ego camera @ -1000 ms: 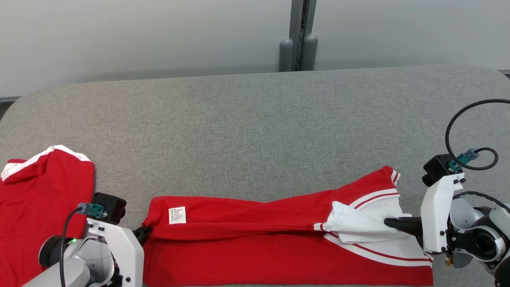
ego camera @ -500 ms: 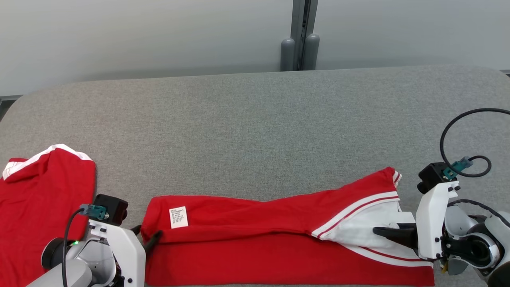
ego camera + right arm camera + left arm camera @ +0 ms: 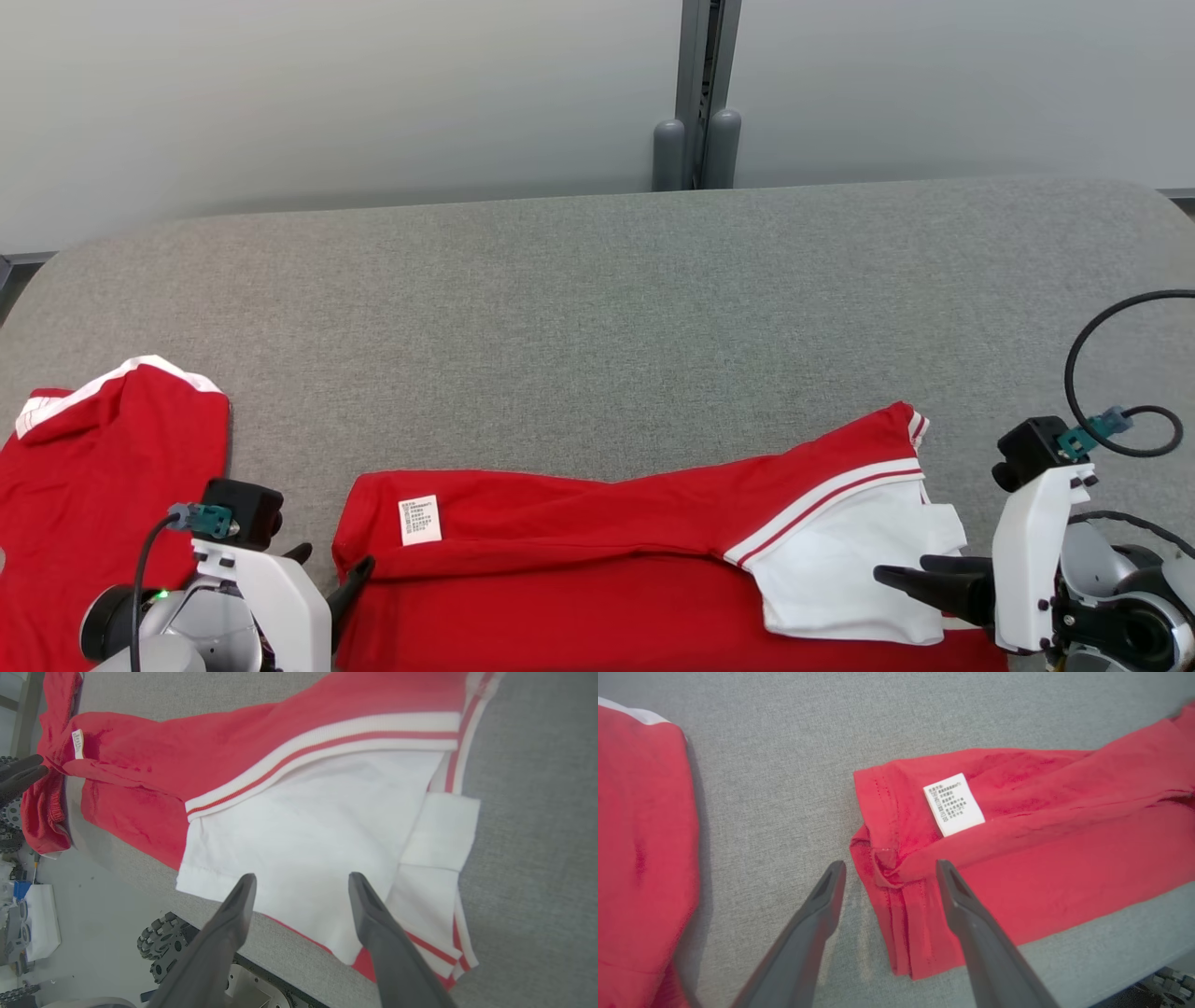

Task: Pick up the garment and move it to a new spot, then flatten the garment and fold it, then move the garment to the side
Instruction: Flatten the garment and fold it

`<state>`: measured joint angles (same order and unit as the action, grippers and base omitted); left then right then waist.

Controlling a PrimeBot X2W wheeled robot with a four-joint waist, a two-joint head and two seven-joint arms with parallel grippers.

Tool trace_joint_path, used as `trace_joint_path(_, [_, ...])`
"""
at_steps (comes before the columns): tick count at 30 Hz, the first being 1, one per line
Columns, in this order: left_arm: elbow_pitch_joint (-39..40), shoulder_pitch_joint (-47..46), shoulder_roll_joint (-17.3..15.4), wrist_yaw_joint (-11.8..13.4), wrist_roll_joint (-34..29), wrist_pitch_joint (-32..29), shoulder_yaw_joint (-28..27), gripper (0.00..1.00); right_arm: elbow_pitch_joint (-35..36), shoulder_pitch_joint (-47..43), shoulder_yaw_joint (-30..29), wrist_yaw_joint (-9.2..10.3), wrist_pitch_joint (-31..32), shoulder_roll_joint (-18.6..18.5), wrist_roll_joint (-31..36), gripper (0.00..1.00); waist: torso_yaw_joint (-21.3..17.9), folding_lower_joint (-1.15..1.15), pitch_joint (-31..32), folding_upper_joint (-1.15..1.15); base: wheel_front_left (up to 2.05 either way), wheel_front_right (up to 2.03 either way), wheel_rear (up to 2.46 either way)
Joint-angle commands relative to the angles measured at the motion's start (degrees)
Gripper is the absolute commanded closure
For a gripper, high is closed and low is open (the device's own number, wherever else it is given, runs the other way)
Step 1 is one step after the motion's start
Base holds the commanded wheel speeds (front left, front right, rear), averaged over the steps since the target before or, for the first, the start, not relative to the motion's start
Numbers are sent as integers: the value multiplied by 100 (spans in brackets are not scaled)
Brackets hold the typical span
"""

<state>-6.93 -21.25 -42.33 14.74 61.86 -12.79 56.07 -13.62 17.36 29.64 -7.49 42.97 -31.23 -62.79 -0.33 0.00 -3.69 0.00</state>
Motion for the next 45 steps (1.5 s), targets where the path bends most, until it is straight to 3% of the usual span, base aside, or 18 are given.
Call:
trace_joint_path(1, [43,50,-22,43,49,49,-59,0,58,-110,-88,-2,21,-19,66,0,-8,0,13,0,0,0,0])
trace_joint_path(14, [480,373,-121,428,128,604,-384,0,914,-984,-1520,-2,-763,316,788,0,-61,0,34,0,0,0,0])
trace_joint_path(20, [654,495,-39,587,177,808,-470,0,849,-1167,-2256,-3,-715,847,1445,0,-68,0,3,0,0,0,0])
trace_joint_path(27, [708,547,198,586,216,1106,-574,0,662,-1010,-2851,-3,-495,1435,2511,0,-15,0,-103,0,0,0,0])
trace_joint_path(35, [468,584,461,576,238,1360,-608,0,362,-962,-3182,-2,-421,1932,3177,0,140,0,-112,0,0,0,0])
trace_joint_path(41, [396,641,576,556,223,1521,-640,0,-15,-904,-3255,-2,-417,2041,3315,0,204,0,-95,0,0,0,0])
trace_joint_path(45, [385,558,565,659,-54,1945,-726,0,-373,-762,-3199,-2,-524,2036,3391,0,228,0,-90,0,0,0,0])
